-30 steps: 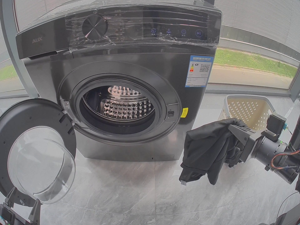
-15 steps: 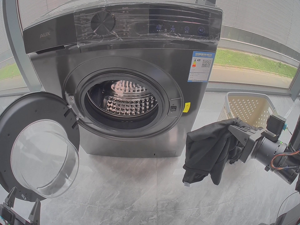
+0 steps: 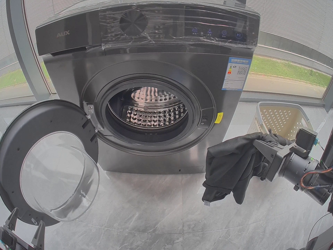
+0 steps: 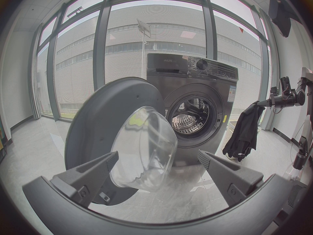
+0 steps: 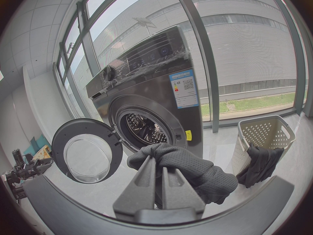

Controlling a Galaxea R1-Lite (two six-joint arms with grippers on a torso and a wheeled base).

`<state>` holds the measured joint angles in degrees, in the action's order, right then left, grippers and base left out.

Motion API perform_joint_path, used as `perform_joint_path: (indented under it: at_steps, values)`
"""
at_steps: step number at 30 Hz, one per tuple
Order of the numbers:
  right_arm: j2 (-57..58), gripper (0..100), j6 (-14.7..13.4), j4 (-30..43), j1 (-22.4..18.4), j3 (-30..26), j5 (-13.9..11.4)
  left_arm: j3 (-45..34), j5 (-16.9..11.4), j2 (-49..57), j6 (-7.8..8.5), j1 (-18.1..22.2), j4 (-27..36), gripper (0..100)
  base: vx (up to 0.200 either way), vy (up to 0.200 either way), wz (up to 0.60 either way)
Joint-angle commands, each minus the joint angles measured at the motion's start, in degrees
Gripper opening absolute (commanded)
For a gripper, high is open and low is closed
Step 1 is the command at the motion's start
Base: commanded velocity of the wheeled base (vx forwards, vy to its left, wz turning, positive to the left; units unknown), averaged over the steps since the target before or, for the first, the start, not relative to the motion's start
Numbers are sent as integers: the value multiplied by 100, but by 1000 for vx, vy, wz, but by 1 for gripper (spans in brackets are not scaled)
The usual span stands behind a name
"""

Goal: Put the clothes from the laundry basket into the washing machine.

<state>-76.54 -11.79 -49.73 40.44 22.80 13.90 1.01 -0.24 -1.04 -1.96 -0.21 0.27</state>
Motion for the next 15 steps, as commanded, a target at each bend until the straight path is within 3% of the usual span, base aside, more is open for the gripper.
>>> perform_joint_path:
  at_steps: [1, 12, 15]
  values:
    - [-10, 0, -8, -2, -1, -12, -1, -84, -2, 86, 3, 3, 0, 100, 0, 0, 0]
    - [-18, 0, -8, -2, -1, -21, -1, -84, -2, 86, 3, 3, 8, 100, 0, 0, 0]
    - [-18, 0, -8, -2, -1, -21, -1, -84, -2, 86, 3, 3, 0, 100, 200, 0, 0]
